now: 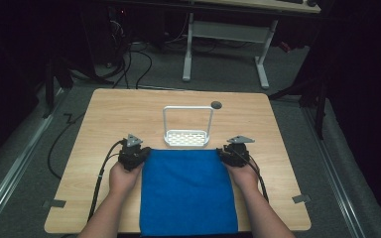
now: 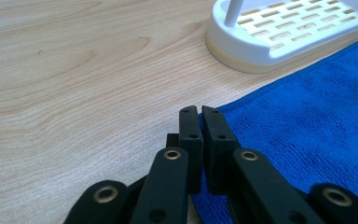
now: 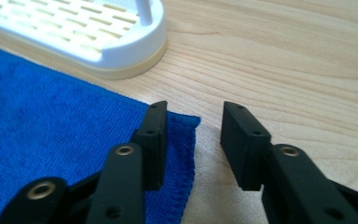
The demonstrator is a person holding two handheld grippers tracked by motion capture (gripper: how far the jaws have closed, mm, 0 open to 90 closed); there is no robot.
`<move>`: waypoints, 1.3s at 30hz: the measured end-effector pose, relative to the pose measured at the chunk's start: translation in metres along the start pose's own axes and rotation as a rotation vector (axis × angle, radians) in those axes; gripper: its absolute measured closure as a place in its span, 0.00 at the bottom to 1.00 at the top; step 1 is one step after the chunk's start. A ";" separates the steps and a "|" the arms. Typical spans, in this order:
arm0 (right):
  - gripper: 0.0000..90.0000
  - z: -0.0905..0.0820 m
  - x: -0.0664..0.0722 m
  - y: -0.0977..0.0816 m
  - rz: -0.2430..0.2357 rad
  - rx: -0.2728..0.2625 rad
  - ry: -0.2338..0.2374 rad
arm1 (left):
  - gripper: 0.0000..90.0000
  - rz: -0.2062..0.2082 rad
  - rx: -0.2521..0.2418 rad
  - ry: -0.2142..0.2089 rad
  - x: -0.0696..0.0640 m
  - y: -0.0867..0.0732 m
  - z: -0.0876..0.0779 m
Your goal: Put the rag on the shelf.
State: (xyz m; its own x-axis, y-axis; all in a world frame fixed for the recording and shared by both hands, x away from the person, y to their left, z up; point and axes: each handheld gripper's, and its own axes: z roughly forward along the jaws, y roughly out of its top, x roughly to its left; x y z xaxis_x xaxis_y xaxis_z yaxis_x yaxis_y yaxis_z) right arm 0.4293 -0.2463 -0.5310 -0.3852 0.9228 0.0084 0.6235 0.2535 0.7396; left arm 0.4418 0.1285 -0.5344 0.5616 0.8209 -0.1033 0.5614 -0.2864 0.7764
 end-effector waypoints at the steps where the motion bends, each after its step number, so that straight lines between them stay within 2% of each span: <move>1: 0.77 0.000 0.001 0.000 -0.010 -0.001 0.000 | 0.97 -0.001 0.002 0.001 0.000 0.000 0.000; 5: 0.98 0.000 0.005 0.000 -0.024 -0.001 0.032 | 0.97 -0.006 -0.010 0.002 0.000 0.000 -0.001; 8: 0.99 0.000 0.007 0.000 -0.031 0.000 0.030 | 0.98 0.005 -0.020 0.000 0.000 -0.001 -0.002; 10: 0.99 -0.004 0.009 0.000 -0.036 -0.022 0.042 | 0.98 0.006 -0.032 -0.005 0.000 -0.001 -0.003; 13: 0.99 -0.015 0.013 0.001 -0.061 -0.075 0.056 | 0.98 -0.008 -0.092 -0.026 0.002 -0.003 -0.010; 16: 0.99 -0.022 0.015 0.002 -0.070 -0.107 0.063 | 0.98 -0.009 -0.105 -0.024 0.003 -0.002 -0.012; 17: 0.99 -0.031 0.019 0.003 -0.082 -0.142 0.056 | 0.98 -0.010 -0.111 -0.024 0.002 0.002 -0.016; 19: 0.99 -0.037 0.022 0.003 -0.092 -0.168 0.053 | 0.98 -0.020 -0.157 -0.045 -0.001 0.005 -0.024; 20: 0.99 -0.041 0.023 0.004 -0.092 -0.185 0.056 | 0.98 -0.020 -0.157 -0.045 -0.001 0.005 -0.024; 21: 0.99 -0.047 0.024 0.004 -0.088 -0.211 0.063 | 0.98 0.006 -0.190 -0.031 -0.007 0.008 -0.033; 22: 0.99 -0.051 0.025 0.003 -0.083 -0.231 0.069 | 0.98 0.014 -0.202 -0.025 -0.009 0.008 -0.036; 29: 0.99 -0.086 0.033 0.002 -0.140 -0.339 0.068 | 0.98 0.015 -0.318 -0.036 -0.022 0.009 -0.063; 30: 0.99 -0.091 0.033 0.003 -0.146 -0.349 0.064 | 0.98 0.015 -0.318 -0.036 -0.022 0.009 -0.063; 31: 0.99 -0.097 0.033 0.003 -0.151 -0.370 0.062 | 0.98 0.022 -0.356 -0.033 -0.026 0.012 -0.072; 33: 0.99 -0.105 0.032 0.005 -0.149 -0.395 0.069 | 0.98 0.029 -0.371 -0.032 -0.029 0.014 -0.075; 34: 0.99 -0.105 0.032 0.005 -0.149 -0.395 0.069 | 0.98 0.043 -0.389 -0.028 -0.032 0.016 -0.080; 36: 0.99 -0.117 0.031 0.006 -0.138 -0.429 0.071 | 0.98 0.068 -0.417 -0.030 -0.038 0.020 -0.089; 39: 0.99 -0.125 0.029 0.008 -0.126 -0.454 0.074 | 0.98 0.076 -0.447 -0.028 -0.042 0.022 -0.097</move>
State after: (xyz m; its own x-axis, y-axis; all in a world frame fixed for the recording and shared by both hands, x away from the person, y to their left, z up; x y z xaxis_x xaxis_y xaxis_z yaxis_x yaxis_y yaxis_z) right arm 0.3383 -0.2534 -0.4406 -0.4964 0.8657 -0.0644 0.2148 0.1944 0.9571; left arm 0.3716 0.1357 -0.4528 0.6106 0.7905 -0.0479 0.2044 -0.0988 0.9739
